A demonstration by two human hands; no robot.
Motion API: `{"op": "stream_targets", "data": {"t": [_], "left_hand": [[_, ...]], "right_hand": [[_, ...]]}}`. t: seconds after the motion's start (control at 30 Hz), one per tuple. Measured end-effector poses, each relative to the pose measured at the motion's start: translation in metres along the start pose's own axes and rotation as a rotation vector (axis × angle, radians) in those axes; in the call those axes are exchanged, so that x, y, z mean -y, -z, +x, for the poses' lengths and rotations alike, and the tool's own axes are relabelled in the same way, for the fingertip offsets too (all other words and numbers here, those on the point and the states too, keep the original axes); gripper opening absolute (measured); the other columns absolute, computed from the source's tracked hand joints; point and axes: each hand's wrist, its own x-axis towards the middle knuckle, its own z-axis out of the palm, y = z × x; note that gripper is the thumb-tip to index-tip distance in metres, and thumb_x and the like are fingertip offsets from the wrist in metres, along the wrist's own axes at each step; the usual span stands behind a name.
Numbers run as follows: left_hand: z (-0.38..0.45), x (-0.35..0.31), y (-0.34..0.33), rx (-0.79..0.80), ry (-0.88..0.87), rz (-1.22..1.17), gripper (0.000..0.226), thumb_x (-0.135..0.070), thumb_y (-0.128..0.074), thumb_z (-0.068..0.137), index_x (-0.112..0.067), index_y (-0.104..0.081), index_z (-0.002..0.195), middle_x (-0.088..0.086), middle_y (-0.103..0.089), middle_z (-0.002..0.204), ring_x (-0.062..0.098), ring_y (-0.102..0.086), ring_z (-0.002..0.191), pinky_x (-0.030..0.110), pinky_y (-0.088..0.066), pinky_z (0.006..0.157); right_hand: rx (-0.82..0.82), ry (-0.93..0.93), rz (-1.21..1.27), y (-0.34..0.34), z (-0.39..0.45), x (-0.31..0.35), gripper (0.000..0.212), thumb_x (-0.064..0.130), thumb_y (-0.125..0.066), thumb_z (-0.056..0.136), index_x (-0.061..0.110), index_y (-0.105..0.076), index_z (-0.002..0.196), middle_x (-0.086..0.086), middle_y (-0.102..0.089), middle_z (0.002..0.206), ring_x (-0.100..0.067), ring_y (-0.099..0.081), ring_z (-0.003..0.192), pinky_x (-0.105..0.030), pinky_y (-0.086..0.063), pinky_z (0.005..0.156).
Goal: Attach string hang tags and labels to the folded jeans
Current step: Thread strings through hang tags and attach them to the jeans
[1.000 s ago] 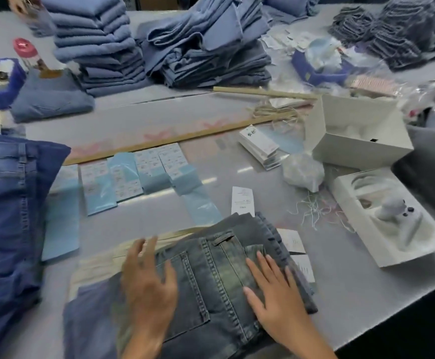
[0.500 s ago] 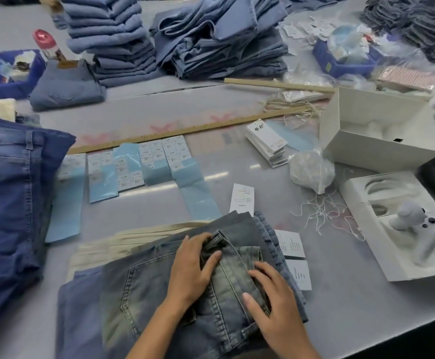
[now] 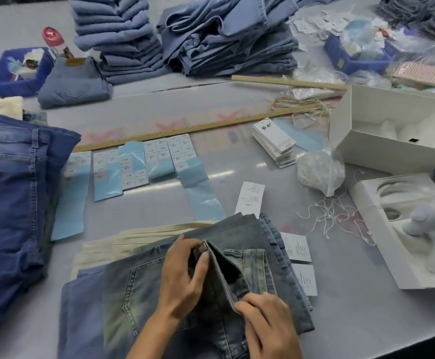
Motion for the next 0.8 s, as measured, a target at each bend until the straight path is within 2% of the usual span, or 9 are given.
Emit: {"op": "stream_targets", "data": {"t": [0.1,0.17,0.23,0.3,0.33,0.43,0.53,0.67,0.8], "left_hand": [[0.002,-0.021,0.024,0.025,0.121,-0.059,0.04,-0.069,-0.03,0.1,-0.039,-0.056,0.097,-0.008,-0.063,0.069,0.008,-0.063,0.064,0.044,-0.054,0.064],[0.014,-0.035,0.034,0.202,0.16,0.16,0.046,-0.079,-0.028,0.09,-0.047,-0.052,0.112,-0.015,-0.065,0.071,0.002,-0.062,0.063,0.035,-0.05,0.059],[0.026,-0.051,0.037,0.561,0.062,0.492,0.063,-0.089,-0.028,0.077,-0.057,-0.038,0.131,-0.03,-0.062,0.105,-0.009,-0.058,0.094,0.03,-0.051,0.074],[0.033,-0.067,0.027,0.826,-0.033,0.604,0.074,-0.085,-0.041,0.078,-0.056,-0.028,0.144,-0.03,-0.045,0.14,-0.001,-0.045,0.128,0.035,-0.049,0.095],[0.033,-0.076,0.019,0.897,-0.073,0.623,0.069,-0.077,-0.05,0.082,-0.051,-0.033,0.143,-0.026,-0.044,0.144,0.005,-0.043,0.132,0.037,-0.048,0.098],[0.033,-0.082,-0.003,0.752,-0.169,0.736,0.03,-0.059,-0.048,0.098,-0.031,-0.053,0.107,-0.009,-0.068,0.108,0.019,-0.062,0.106,0.037,-0.05,0.075],[0.04,-0.068,-0.002,0.605,-0.033,0.774,0.041,-0.067,-0.041,0.097,-0.029,-0.054,0.097,-0.008,-0.066,0.08,0.019,-0.065,0.085,0.034,-0.046,0.063],[0.039,-0.065,0.014,0.902,0.062,0.593,0.063,-0.094,-0.042,0.068,-0.053,-0.057,0.113,-0.026,-0.067,0.098,-0.002,-0.06,0.09,0.027,-0.049,0.071],[0.036,-0.061,0.015,0.829,-0.062,0.743,0.02,-0.054,-0.06,0.09,-0.042,-0.06,0.105,-0.015,-0.072,0.098,0.013,-0.064,0.098,0.033,-0.05,0.071]], "right_hand": [[0.017,0.013,-0.004,0.013,-0.006,0.008,0.032,0.03,-0.054,0.1,0.031,-0.074,0.075,0.012,-0.068,0.088,-0.012,-0.06,0.083,-0.028,-0.046,0.083],[0.103,-0.037,-0.004,0.021,-0.012,0.013,0.024,0.038,-0.059,0.094,0.033,-0.073,0.076,0.016,-0.067,0.091,-0.011,-0.06,0.086,-0.023,-0.047,0.084],[0.164,-0.041,0.051,0.026,-0.017,0.02,0.012,0.033,-0.065,0.091,0.032,-0.073,0.082,0.02,-0.065,0.097,-0.005,-0.058,0.089,-0.019,-0.051,0.084],[0.174,-0.025,0.123,0.032,-0.016,0.024,0.006,0.024,-0.073,0.089,0.03,-0.074,0.087,0.017,-0.066,0.098,-0.003,-0.061,0.088,-0.017,-0.052,0.082],[0.17,-0.017,0.135,0.036,-0.014,0.024,0.01,0.018,-0.076,0.085,0.028,-0.074,0.088,0.015,-0.067,0.097,-0.005,-0.063,0.086,-0.017,-0.053,0.08],[0.181,-0.009,0.099,0.047,-0.005,0.026,0.02,0.008,-0.078,0.079,0.025,-0.075,0.088,0.011,-0.068,0.096,-0.011,-0.068,0.081,-0.018,-0.055,0.077],[0.164,0.041,0.031,0.051,-0.003,0.025,0.013,0.015,-0.071,0.085,0.024,-0.08,0.086,0.008,-0.071,0.087,-0.012,-0.067,0.07,-0.021,-0.055,0.068],[0.177,0.076,0.058,0.05,-0.006,0.02,0.012,0.012,-0.077,0.082,0.024,-0.079,0.082,0.008,-0.07,0.085,-0.014,-0.064,0.068,-0.023,-0.054,0.068],[0.131,0.103,0.117,0.044,-0.01,0.021,0.017,0.007,-0.083,0.073,0.02,-0.078,0.081,0.006,-0.07,0.087,-0.017,-0.064,0.07,-0.025,-0.053,0.074]]}}
